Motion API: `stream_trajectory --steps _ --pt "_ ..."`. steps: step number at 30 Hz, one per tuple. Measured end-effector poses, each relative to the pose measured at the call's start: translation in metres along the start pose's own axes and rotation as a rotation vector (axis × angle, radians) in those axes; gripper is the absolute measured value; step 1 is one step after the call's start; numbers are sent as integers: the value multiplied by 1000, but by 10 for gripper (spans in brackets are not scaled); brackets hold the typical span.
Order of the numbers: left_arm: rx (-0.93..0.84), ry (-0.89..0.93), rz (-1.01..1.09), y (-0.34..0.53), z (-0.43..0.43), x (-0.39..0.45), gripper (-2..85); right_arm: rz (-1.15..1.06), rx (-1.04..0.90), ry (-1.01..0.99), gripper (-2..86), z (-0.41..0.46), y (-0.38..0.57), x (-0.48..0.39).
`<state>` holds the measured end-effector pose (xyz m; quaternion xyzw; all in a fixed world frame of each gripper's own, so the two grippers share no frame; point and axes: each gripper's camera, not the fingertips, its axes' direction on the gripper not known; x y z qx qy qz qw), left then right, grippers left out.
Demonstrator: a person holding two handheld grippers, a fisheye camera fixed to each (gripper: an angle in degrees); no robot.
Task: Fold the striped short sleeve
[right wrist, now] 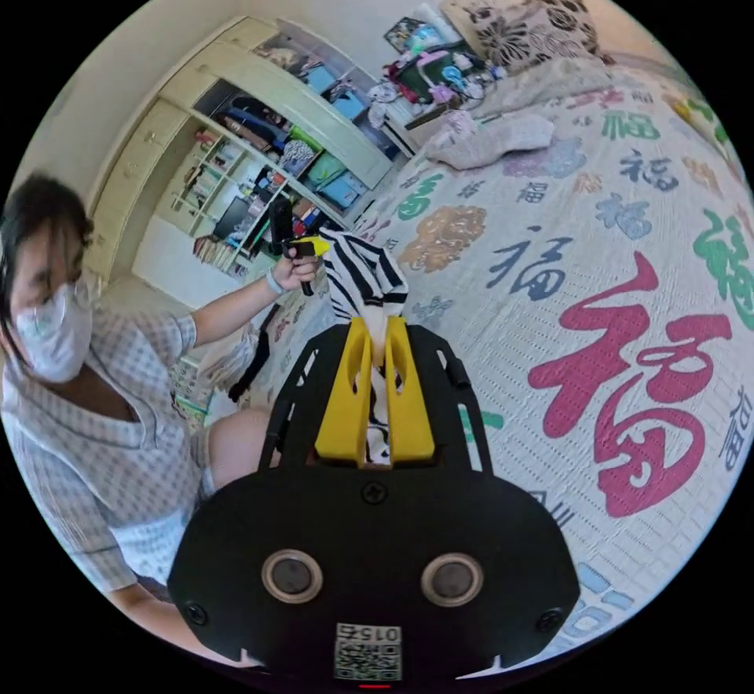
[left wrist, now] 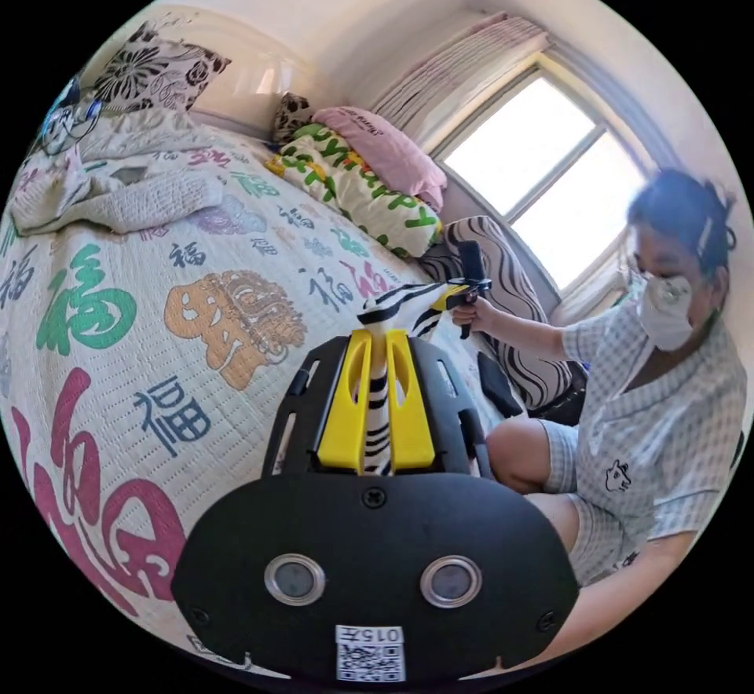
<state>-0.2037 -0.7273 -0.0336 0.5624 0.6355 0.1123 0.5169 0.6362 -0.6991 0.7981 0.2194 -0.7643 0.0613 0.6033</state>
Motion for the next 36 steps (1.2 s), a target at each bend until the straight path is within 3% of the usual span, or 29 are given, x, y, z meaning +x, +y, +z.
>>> stream_trajectory --steps 4,7,14,20,24,27,29,31,36 --pt "10 0 131 56 -33 74 4 -166 -38 50 17 16 50 -70" --pt "-30 -7 87 105 -38 104 3 -215 -125 101 20 49 87 -99" --pt "-224 -181 -55 183 -21 138 6 -103 -351 193 51 120 140 -107" --pt "-125 -271 -181 182 -75 180 28 12 -324 223 65 92 150 -126" --pt "-82 -240 -119 157 -81 215 40 -35 -196 206 64 87 133 -153" --pt "-215 -165 -98 141 -39 216 22 -61 -207 58 41 128 114 -148" --pt "-273 -142 -145 140 -14 201 3 -50 -359 -33 9 174 108 -132" --pt "-351 -181 -133 140 -6 197 -3 -77 -466 68 0 195 114 -125" --pt "-401 -242 -139 135 -34 207 -5 89 -410 42 -3 170 130 -100"
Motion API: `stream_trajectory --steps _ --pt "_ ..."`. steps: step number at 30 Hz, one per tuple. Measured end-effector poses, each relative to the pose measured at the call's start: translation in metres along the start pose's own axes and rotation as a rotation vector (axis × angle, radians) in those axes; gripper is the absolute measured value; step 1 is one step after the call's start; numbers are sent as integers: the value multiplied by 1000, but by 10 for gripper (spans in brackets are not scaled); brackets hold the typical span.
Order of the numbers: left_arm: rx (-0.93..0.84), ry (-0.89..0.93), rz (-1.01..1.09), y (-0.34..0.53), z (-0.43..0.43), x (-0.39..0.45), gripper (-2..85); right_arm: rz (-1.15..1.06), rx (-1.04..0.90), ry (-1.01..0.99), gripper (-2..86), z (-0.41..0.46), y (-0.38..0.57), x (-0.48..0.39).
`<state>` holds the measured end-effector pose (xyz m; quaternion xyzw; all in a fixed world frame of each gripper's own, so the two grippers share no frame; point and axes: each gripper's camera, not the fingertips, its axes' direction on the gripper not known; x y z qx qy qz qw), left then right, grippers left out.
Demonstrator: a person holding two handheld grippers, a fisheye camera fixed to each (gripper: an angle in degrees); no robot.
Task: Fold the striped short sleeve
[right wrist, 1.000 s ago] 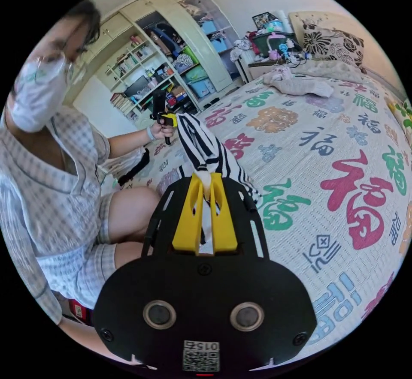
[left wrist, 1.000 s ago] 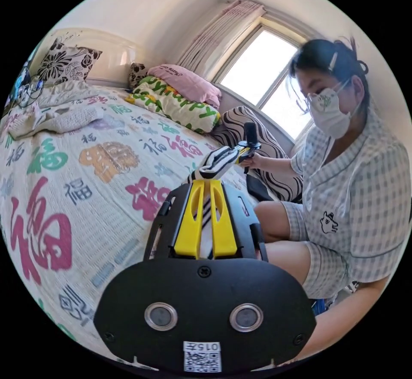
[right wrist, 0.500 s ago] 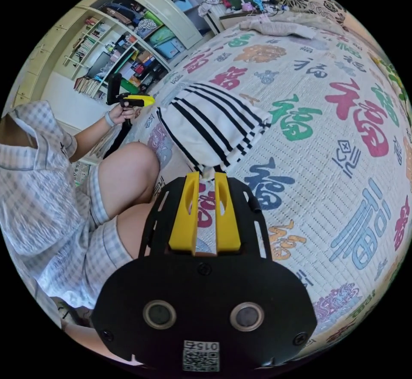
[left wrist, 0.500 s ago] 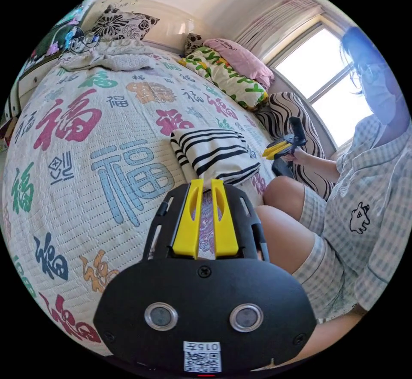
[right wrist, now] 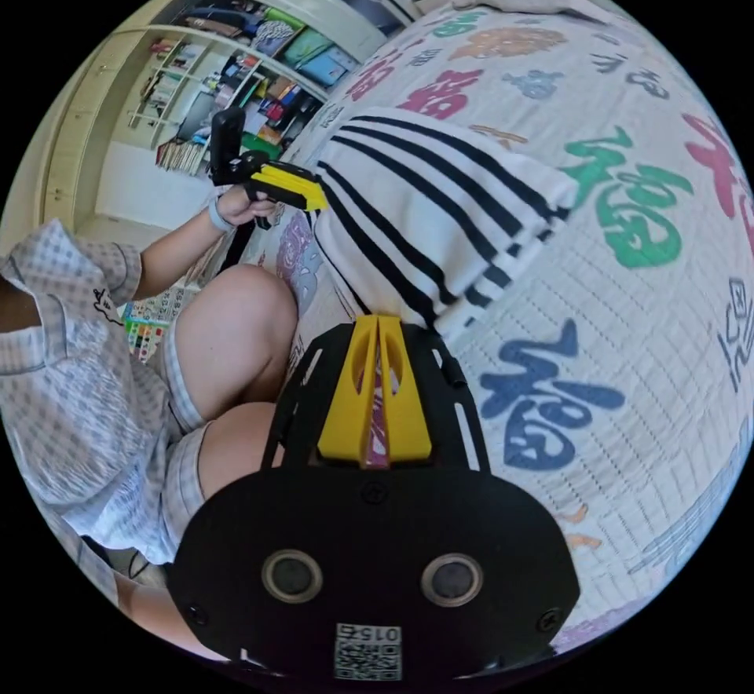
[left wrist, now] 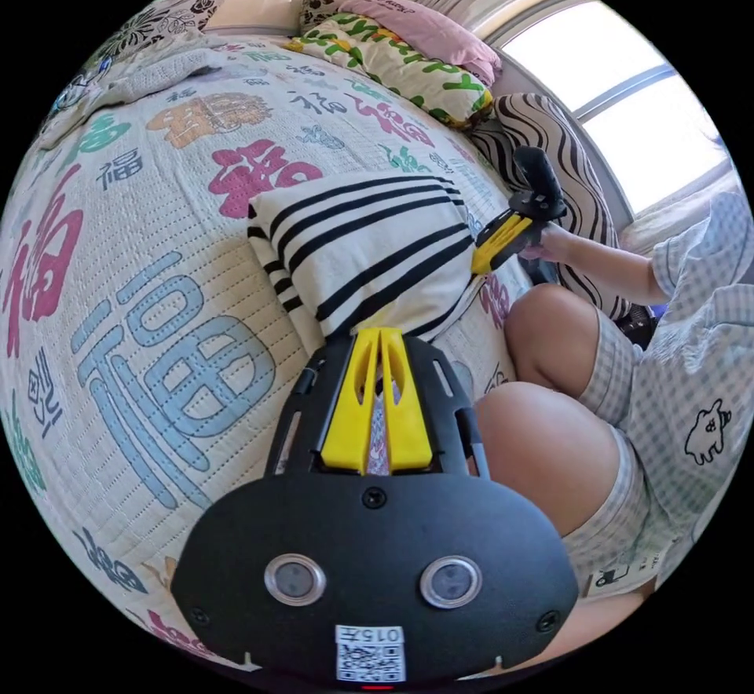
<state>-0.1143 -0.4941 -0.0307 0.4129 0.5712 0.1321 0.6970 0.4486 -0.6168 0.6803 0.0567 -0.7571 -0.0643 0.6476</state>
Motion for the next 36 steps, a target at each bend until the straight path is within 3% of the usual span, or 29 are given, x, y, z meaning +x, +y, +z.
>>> stream_trajectory --steps 4,8,10,13,18,22,24,27,32,36 --pt "93 68 -107 17 -43 -9 13 127 158 -38 12 -32 30 15" --pt "235 166 -283 39 -83 -38 144 212 421 -190 107 -59 45 41" --pt "226 215 -300 37 -82 -47 157 244 365 -209 138 -44 30 52" --pt "287 464 -354 27 -75 -63 156 249 364 -287 149 -31 9 57" --pt "271 524 -376 6 -78 -57 132 236 328 -327 144 -23 -14 46" --pt "273 582 -439 7 -91 -46 84 232 222 -199 103 -15 -41 28" --pt "300 563 -428 11 -113 -31 76 210 191 -264 54 -15 -52 24" --pt "395 485 -428 44 -176 -3 72 85 129 -309 47 -12 -90 -15" --pt "739 267 -598 199 -348 67 71 -341 -38 -539 45 35 -220 -167" --pt "949 36 -788 314 -438 137 71 -582 -210 -621 43 105 -303 -302"
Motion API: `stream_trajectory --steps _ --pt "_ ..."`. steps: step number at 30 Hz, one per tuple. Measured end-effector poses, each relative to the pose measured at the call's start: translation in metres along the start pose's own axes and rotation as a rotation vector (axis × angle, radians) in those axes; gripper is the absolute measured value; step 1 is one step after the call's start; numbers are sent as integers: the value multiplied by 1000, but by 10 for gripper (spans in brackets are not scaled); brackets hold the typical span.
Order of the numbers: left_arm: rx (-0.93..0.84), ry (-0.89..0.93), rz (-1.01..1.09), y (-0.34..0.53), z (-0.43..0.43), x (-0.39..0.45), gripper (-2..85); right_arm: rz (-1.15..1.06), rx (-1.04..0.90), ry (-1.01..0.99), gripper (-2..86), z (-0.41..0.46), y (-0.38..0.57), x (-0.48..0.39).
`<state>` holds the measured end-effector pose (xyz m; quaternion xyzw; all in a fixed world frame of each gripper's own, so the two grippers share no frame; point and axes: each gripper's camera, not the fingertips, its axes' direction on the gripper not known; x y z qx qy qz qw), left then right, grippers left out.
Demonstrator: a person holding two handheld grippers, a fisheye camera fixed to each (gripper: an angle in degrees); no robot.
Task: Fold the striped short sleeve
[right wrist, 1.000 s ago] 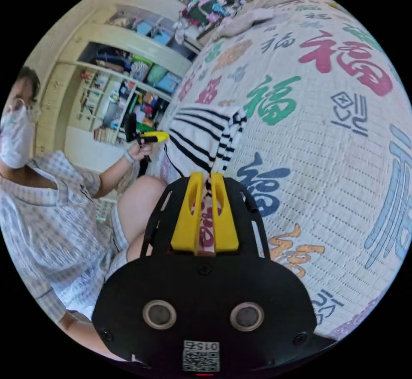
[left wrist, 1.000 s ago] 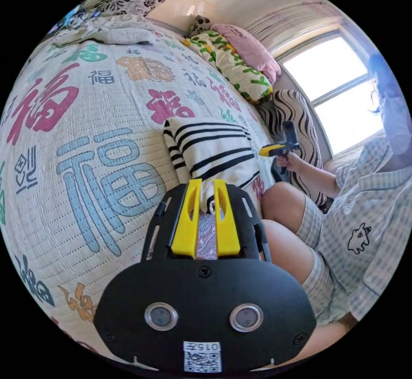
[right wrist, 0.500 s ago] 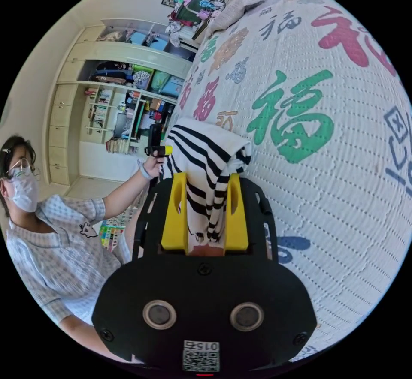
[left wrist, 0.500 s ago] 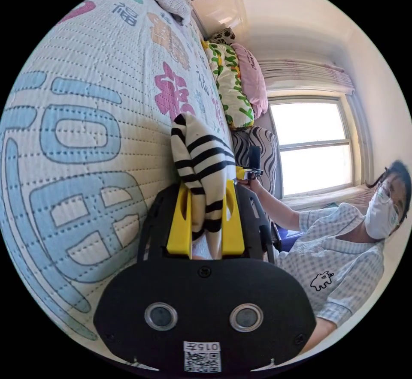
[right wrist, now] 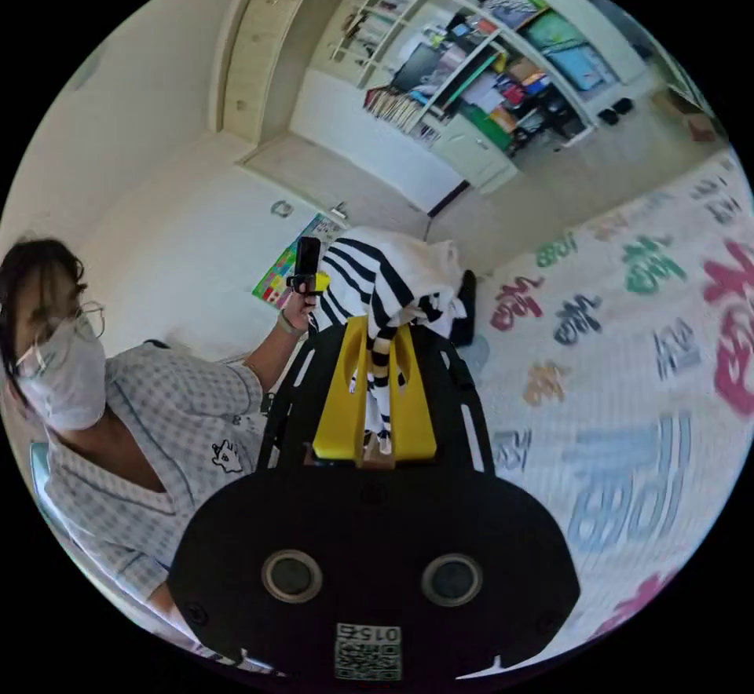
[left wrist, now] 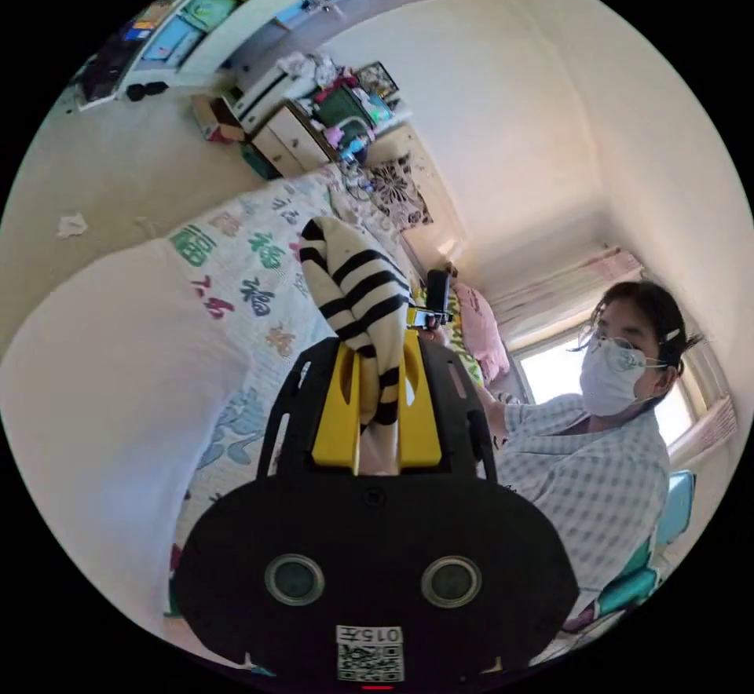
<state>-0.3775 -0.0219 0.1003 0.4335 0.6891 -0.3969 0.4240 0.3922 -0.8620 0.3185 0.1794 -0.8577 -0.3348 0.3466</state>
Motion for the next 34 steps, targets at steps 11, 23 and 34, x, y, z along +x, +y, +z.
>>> stream_trajectory --steps 11,23,34 --pt "472 -176 -398 127 -147 -82 77 257 -72 23 -4 99 -49 42" --pt "290 -772 333 114 -34 139 63 694 465 801 30 -21 273 -136" --pt "-664 456 635 138 471 251 82 1409 582 1000 157 57 433 -251"
